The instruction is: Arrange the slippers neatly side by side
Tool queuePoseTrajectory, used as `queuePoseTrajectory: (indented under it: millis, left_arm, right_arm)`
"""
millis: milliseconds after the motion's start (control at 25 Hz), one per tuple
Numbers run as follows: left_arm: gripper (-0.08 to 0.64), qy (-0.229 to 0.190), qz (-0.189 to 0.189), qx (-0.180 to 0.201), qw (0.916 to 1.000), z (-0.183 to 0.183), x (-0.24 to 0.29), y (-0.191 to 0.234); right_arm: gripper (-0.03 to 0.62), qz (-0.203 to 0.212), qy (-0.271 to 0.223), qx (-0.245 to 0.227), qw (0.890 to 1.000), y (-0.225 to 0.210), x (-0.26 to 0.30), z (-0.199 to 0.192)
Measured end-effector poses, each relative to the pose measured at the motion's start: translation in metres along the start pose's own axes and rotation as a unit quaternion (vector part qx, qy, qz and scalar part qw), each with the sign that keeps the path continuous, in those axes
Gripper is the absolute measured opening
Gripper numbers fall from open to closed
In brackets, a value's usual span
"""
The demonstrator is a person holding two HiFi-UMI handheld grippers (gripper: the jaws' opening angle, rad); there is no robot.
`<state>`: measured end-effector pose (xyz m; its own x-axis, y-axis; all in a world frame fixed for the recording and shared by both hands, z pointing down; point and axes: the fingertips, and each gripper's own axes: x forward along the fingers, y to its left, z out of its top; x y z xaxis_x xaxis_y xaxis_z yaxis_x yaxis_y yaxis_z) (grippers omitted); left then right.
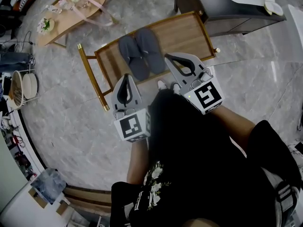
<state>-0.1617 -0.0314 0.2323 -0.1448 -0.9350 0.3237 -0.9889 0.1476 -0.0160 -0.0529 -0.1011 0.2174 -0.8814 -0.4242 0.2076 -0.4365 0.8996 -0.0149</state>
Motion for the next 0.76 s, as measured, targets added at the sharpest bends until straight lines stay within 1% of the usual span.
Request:
queuePoseTrajectory:
  millis: [80, 240, 400, 560, 760]
  left_arm:
    - [0.003, -0.011, -0.004, -0.009, 0.9999, 0.013, 0.000, 0.000]
    - [0.003, -0.034, -0.004, 0.005, 0.9994, 0.032, -0.004, 0.002]
    - [0.003, -0.042, -0.003, 0.004, 0.9991, 0.040, -0.008, 0.000]
    - [0.002, -0.051, -0.003, 0.018, 0.9986, 0.047, -0.013, -0.002]
    - [0.002, -0.051, 0.003, 0.022, 0.9985, 0.049, -0.020, 0.001]
  right_arm:
    - [-0.003, -0.003, -0.001, -0.001, 1.000, -0.003, -0.001, -0.001]
    - [-0.003, 0.000, -0.005, -0.010, 1.000, 0.003, -0.004, 0.002]
    - [-0.003, 0.009, -0.014, -0.002, 1.000, 0.005, -0.005, 0.008]
    - [-0.003, 0.013, -0.027, -0.015, 0.999, 0.002, -0.004, 0.014]
    - [-0.003, 0.025, -0.031, -0.011, 0.999, 0.010, -0.004, 0.025]
